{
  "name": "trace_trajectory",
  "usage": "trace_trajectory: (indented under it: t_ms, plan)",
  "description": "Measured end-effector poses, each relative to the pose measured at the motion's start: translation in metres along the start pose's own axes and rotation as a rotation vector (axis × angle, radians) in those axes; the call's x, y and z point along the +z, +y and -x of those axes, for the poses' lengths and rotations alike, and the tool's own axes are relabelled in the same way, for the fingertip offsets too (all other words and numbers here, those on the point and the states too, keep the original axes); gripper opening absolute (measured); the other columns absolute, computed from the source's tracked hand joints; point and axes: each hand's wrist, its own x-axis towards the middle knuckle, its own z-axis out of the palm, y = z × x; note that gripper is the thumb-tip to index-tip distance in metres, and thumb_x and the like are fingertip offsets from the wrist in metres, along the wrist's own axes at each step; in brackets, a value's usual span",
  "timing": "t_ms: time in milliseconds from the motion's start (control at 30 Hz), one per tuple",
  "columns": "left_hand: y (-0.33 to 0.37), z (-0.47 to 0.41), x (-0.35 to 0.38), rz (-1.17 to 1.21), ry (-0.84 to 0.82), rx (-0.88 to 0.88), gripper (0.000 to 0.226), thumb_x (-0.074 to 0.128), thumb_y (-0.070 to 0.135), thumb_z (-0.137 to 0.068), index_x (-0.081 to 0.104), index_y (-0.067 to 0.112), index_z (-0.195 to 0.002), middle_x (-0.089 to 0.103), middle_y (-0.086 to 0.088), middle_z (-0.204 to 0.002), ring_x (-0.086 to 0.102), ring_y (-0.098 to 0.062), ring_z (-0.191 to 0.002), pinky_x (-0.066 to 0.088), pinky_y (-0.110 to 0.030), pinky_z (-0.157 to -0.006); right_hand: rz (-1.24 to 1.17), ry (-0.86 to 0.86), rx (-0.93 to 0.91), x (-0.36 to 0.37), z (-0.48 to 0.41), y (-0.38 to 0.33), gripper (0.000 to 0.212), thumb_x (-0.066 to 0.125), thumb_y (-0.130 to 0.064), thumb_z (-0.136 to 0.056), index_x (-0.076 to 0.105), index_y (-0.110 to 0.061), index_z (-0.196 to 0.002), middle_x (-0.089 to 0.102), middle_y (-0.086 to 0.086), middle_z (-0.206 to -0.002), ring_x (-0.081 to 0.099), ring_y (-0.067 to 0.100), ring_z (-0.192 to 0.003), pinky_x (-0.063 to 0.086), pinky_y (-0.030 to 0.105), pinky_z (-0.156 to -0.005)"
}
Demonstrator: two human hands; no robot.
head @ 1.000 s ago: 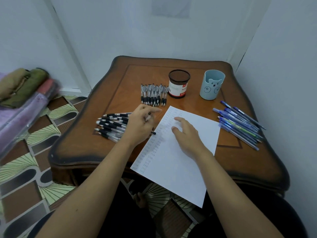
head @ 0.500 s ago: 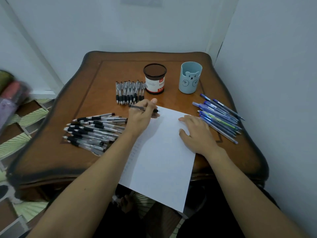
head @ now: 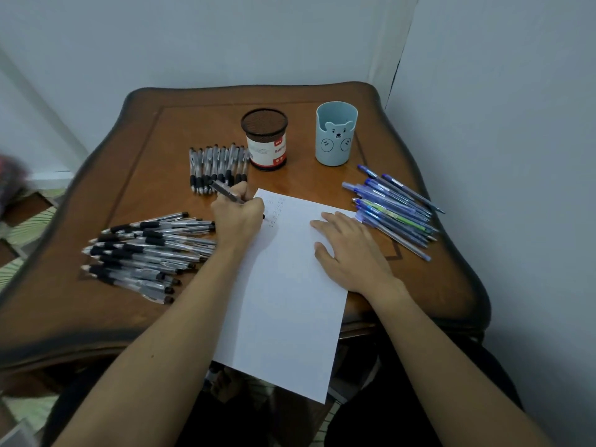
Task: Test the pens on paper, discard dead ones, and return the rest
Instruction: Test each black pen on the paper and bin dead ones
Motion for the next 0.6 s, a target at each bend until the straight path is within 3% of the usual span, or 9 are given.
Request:
trace_trajectory:
  t_ms: [100,367,600]
  plan:
    - [-0.0047,-0.0035,-0.0005,-0.05,-0.004,-0.002,0.017,0.05,-0.01,-0.067,0.033,-0.01,-0.065,0.03,-0.008,-0.059,0.026,-0.016,-0.059,0.02,-0.03,-0.058,-0.001,0.012,0.004,0.0012,0.0,-0.0003,0.049,0.04,-0.041,-0.103,0.039,-0.029,-0.15,0.033,-0.003,-0.16,0.021,0.015,-0.149,0.014,0.039,-0.123]
    - [-0.0082,-0.0037,-0.0006,-0.094,-0.026,0.043,0.013,0.043,-0.009,-0.064,0.03,-0.006,-0.064,0.025,-0.008,-0.059,0.023,-0.017,-0.06,0.018,-0.033,-0.058,-0.018,0.011,0.013,-0.001,-0.0021,0.0007,0.05,0.042,-0.043,-0.101,0.04,-0.03,-0.149,0.033,-0.004,-0.159,0.021,0.013,-0.149,0.013,0.038,-0.122]
    - [-0.0032,0.0015,-0.0004,-0.101,-0.082,0.083,0.014,0.038,-0.013,-0.067,0.028,-0.004,-0.065,0.021,-0.003,-0.06,0.019,-0.008,-0.049,0.016,-0.015,-0.044,-0.019,0.028,0.013,-0.0012,-0.0023,0.0004,0.049,0.044,-0.043,-0.1,0.042,-0.031,-0.147,0.034,-0.005,-0.158,0.022,0.013,-0.148,0.013,0.036,-0.121]
